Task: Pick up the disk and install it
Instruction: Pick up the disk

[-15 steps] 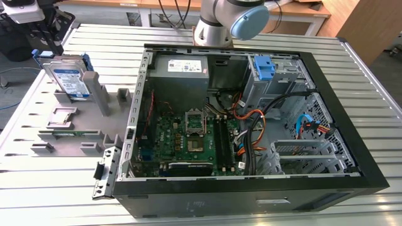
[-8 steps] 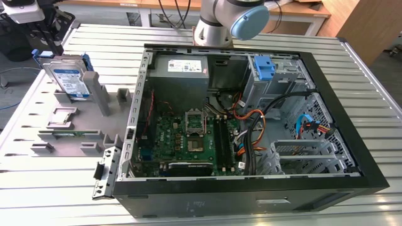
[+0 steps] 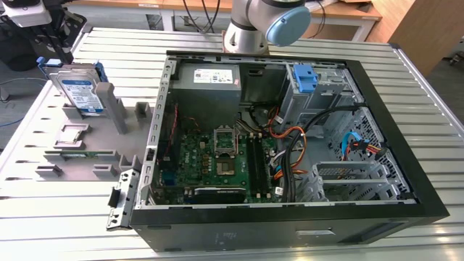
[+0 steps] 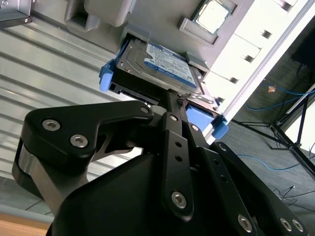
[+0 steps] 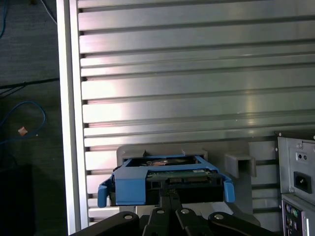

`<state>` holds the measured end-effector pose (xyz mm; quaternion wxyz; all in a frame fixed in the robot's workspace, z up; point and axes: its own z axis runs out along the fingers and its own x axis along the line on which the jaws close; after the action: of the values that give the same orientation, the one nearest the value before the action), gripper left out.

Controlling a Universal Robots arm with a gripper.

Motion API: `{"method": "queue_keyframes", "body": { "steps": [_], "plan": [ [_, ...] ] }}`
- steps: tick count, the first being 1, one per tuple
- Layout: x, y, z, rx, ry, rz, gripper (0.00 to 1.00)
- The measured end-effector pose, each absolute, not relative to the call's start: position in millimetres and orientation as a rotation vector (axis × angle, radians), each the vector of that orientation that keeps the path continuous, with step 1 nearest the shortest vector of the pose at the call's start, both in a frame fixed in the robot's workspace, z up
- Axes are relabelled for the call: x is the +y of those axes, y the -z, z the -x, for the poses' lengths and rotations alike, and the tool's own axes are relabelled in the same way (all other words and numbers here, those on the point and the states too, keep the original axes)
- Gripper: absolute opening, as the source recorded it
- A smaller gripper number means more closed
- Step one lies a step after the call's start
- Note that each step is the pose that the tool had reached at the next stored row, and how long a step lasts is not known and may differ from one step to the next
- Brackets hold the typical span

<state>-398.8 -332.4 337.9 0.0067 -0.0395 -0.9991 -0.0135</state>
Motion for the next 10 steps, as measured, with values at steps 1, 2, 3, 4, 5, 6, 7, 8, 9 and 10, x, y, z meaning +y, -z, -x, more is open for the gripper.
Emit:
{"method": "queue_keyframes", "body": {
  "steps": [1, 2, 3, 4, 5, 6, 7, 8, 9, 10],
  "plan": [
    [-332.4, -337.9, 398.8, -3.126, 0.042, 0.119, 0.11],
    [-332.4, -337.9, 398.8, -3.126, 0.042, 0.111, 0.11],
    [-332.4, -337.9, 398.8, -3.126, 0.042, 0.099, 0.11],
    [-332.4, -337.8, 398.7, -3.126, 0.042, 0.085, 0.11],
    [-332.4, -337.8, 398.8, -3.127, 0.042, 0.067, 0.11],
    [-332.4, -337.8, 398.7, -3.127, 0.042, 0.050, 0.11],
    [-332.4, -337.7, 398.8, -3.127, 0.042, 0.029, 0.11],
    [-332.4, -337.7, 398.7, -3.127, 0.042, 0.005, 0.11],
    [-332.4, -337.6, 398.8, -3.127, 0.041, -0.019, 0.11],
    [-332.4, -337.6, 398.8, -3.126, 0.041, -0.042, 0.11]
  ]
}}
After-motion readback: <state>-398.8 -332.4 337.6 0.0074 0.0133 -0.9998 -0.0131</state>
